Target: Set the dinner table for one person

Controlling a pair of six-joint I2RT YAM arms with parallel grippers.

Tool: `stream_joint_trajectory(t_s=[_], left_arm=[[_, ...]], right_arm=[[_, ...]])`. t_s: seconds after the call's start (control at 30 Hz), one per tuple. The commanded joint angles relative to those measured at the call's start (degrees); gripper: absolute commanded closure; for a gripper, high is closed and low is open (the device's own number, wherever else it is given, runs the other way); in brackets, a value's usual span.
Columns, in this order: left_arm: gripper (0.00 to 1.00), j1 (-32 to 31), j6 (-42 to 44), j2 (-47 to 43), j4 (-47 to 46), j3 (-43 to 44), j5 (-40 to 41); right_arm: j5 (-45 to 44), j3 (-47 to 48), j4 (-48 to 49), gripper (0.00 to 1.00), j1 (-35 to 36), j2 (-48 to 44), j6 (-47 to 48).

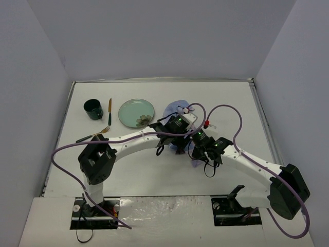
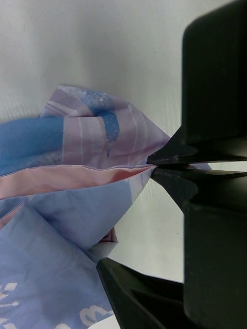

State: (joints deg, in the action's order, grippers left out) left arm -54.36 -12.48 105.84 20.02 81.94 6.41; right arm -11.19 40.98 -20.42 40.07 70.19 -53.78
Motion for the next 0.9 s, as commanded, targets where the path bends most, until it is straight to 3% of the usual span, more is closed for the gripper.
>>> stream_joint_trajectory(t_s=[0.0,0.63,0.8,0.87], left_arm=[[0.27,0.1,-0.1,0.0,-6.4,0.5,-2.4],[0.40,0.7,-2.9,8.0,-13.2,3.4,-4.9],[0.62,1.0,-3.4,8.7,-13.7,3.7,-4.4],[0.85,1.4,-3.9,8.3,-14.2,3.4,-4.2]], right_arm=[[1.2,-0.8,1.1,1.00,-1.6,-2.6,0.8],[4.1,-2.2,3.2,1.00,-4.4,-3.5,2.5],[4.2,-2.2,3.3,1.00,-4.9,-3.7,2.8],[4.3,-2.0,3.3,1.00,-5.0,-4.0,2.8]])
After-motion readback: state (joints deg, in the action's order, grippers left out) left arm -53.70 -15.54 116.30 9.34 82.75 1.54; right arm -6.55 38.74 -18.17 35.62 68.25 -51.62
